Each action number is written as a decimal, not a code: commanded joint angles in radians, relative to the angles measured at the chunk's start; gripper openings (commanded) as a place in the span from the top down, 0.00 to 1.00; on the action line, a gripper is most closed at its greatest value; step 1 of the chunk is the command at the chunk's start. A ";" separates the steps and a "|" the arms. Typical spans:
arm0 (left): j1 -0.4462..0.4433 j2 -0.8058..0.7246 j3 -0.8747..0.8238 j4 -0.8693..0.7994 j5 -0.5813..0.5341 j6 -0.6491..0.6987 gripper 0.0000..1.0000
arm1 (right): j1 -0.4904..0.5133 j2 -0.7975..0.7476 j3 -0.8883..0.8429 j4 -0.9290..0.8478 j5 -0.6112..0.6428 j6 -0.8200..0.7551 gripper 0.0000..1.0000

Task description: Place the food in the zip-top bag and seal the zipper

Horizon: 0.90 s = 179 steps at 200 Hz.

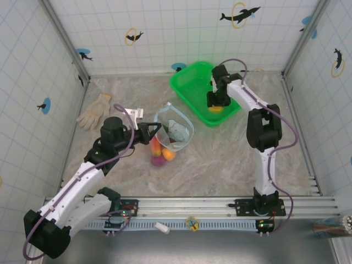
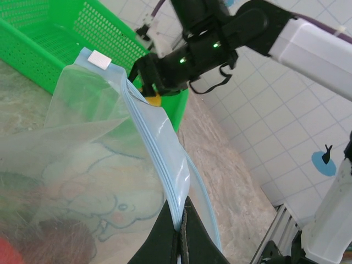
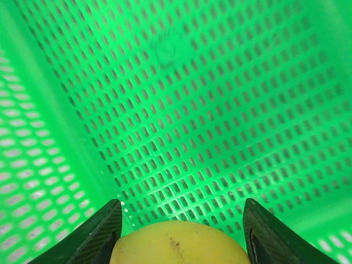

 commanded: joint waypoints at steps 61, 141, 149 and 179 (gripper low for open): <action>-0.004 0.014 0.080 -0.012 -0.023 -0.023 1.00 | -0.010 -0.323 -0.129 0.171 -0.226 0.125 0.77; -0.005 0.023 0.079 -0.010 -0.025 -0.054 1.00 | 0.245 -0.803 -0.640 0.706 -0.306 0.362 0.77; -0.004 0.024 0.076 -0.008 -0.025 -0.055 1.00 | 0.287 -0.818 -0.666 0.725 -0.276 0.361 0.76; -0.005 0.021 0.073 -0.008 -0.028 -0.058 1.00 | 0.406 -0.800 -0.706 0.702 -0.159 0.329 0.76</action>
